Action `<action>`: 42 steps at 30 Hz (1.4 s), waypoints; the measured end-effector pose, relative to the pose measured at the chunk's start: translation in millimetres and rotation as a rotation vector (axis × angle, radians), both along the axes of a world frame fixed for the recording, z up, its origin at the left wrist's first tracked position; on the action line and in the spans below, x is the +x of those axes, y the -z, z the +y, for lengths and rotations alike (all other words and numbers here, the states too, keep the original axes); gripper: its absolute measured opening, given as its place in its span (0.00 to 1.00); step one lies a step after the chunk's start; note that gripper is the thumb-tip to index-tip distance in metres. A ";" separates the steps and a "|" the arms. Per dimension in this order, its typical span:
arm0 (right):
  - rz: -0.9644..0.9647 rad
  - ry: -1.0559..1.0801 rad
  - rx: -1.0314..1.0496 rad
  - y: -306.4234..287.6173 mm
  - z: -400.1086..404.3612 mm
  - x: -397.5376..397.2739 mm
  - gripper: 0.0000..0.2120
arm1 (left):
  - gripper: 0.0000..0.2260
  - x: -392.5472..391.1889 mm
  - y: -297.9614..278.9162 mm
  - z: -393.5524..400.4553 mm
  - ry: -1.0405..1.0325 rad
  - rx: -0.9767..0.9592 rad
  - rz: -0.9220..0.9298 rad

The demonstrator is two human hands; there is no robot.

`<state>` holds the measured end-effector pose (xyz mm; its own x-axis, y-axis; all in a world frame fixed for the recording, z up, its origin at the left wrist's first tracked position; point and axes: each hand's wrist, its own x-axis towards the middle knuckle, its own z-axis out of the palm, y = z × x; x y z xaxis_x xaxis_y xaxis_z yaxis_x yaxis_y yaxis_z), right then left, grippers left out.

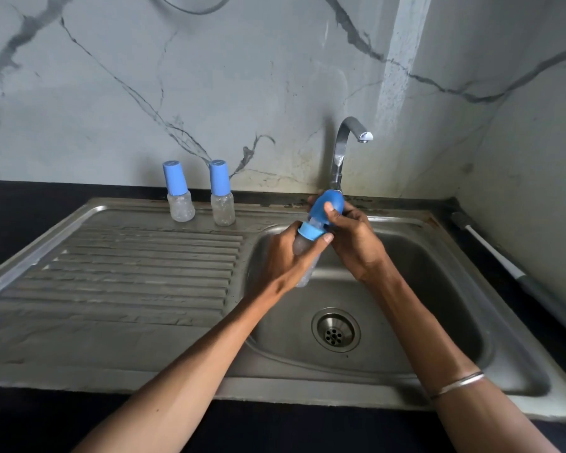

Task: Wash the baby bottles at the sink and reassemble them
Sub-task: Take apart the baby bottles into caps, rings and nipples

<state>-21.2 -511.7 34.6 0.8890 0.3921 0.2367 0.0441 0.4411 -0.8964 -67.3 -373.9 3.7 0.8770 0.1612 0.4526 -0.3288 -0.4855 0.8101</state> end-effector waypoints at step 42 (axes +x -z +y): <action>0.021 0.412 -1.682 154.0 -115.8 91.7 0.29 | 0.20 38.6 35.5 13.0 0.030 0.041 -0.058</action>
